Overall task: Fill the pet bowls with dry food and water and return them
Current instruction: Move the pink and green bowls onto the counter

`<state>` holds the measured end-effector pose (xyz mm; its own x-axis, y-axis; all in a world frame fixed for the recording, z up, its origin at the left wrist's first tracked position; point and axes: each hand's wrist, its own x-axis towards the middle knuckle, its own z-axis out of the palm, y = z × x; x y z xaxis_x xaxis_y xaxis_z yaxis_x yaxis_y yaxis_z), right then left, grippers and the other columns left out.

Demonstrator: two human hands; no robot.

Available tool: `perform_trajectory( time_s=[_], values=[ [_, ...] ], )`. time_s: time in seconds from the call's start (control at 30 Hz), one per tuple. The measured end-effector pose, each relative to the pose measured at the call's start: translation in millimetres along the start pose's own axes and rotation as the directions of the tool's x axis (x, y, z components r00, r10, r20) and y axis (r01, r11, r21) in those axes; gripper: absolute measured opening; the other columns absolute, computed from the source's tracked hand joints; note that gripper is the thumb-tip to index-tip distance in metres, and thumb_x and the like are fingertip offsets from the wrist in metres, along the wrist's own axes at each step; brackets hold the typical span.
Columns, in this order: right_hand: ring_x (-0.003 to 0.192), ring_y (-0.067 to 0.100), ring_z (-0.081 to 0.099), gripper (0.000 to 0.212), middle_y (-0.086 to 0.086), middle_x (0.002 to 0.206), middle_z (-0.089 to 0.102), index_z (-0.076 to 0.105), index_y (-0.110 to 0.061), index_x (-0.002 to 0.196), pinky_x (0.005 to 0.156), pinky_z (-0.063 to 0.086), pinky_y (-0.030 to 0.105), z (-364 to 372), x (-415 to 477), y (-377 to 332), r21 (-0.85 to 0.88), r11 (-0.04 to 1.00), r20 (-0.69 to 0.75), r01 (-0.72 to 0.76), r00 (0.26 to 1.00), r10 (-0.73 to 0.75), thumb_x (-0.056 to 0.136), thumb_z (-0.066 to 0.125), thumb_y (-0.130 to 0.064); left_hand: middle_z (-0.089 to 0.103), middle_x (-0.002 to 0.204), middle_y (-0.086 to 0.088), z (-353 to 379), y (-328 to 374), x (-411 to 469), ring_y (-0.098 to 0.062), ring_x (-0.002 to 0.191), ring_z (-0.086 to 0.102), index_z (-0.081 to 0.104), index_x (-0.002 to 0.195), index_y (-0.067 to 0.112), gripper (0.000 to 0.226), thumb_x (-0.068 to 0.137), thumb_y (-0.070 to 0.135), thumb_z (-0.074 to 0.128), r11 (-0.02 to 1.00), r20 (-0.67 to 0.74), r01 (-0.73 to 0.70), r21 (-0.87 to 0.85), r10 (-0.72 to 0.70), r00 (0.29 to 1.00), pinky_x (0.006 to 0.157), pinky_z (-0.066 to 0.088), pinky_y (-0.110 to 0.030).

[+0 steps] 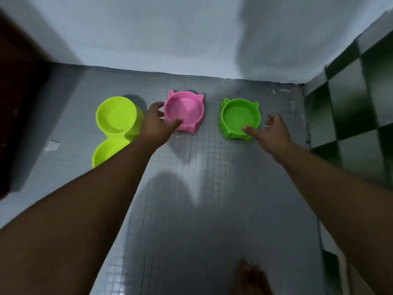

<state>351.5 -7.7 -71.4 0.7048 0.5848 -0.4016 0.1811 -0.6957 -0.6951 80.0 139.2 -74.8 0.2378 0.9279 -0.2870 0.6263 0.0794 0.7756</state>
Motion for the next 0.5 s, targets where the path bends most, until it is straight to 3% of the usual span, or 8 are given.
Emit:
perform_trajectory(
  time_s=[0.1, 0.17, 0.23, 0.33, 0.5],
  values=[
    [0.132, 0.033, 0.048, 0.115, 0.019, 0.146, 0.045, 0.038, -0.004, 0.147, 0.111, 0.041, 0.045, 27.8, 40.9, 6.9, -0.027, 0.999, -0.055, -0.024, 0.998, 0.022, 0.060, 0.079, -0.068, 0.060, 0.133, -0.019, 16.6, -12.0, 34.4, -0.031, 0.119, 0.061, 0.041, 0.151, 0.006, 0.083, 0.086, 0.050, 0.070, 0.999, -0.104, 0.050, -0.019, -0.052, 0.993, 0.101, 0.051, -0.041],
    [0.133, 0.037, 0.046, 0.111, 0.022, 0.146, 0.045, 0.042, -0.004, 0.145, 0.112, 0.039, 0.044, 43.5, 55.3, 9.9, -0.079, 0.993, -0.095, -0.092, 0.992, 0.084, 0.062, 0.073, -0.071, 0.059, 0.137, -0.024, 24.7, -15.3, 47.2, -0.037, 0.126, 0.058, 0.040, 0.152, 0.004, 0.089, 0.081, 0.056, 0.058, 0.995, -0.110, 0.100, 0.006, -0.099, 0.989, 0.107, 0.047, -0.044],
    [0.131, 0.040, 0.048, 0.102, 0.023, 0.144, 0.046, 0.044, -0.005, 0.142, 0.110, 0.040, 0.045, 55.5, 59.6, 10.5, -0.108, 0.982, -0.120, -0.157, 0.982, 0.144, 0.065, 0.074, -0.066, 0.061, 0.133, -0.026, 32.1, -16.9, 53.3, -0.041, 0.124, 0.057, 0.048, 0.145, 0.004, 0.082, 0.082, 0.056, 0.053, 0.987, -0.084, 0.151, 0.051, -0.146, 0.986, 0.105, 0.047, -0.043],
    [0.131, 0.040, 0.047, 0.088, 0.022, 0.144, 0.046, 0.042, -0.004, 0.141, 0.111, 0.039, 0.045, 64.3, 61.3, 8.8, -0.103, 0.976, -0.158, -0.190, 0.972, 0.173, 0.075, 0.078, -0.049, 0.067, 0.119, -0.021, 40.4, -27.1, 62.4, -0.040, 0.108, 0.065, 0.063, 0.127, 0.008, 0.076, 0.072, 0.058, 0.048, 0.985, -0.098, 0.170, 0.023, -0.167, 0.981, 0.095, 0.054, -0.045],
    [0.115, 0.038, 0.059, 0.068, 0.019, 0.128, 0.060, 0.045, -0.010, 0.129, 0.099, 0.049, 0.047, 68.7, 51.7, 10.7, 0.013, 0.994, -0.172, -0.111, 0.979, 0.112, 0.074, 0.075, -0.037, 0.071, 0.115, -0.011, 48.5, -28.9, 60.8, -0.031, 0.102, 0.068, 0.065, 0.126, 0.012, 0.066, 0.074, 0.052, 0.055, 0.989, -0.113, 0.138, -0.055, -0.143, 0.983, 0.089, 0.059, -0.047]
  ],
)
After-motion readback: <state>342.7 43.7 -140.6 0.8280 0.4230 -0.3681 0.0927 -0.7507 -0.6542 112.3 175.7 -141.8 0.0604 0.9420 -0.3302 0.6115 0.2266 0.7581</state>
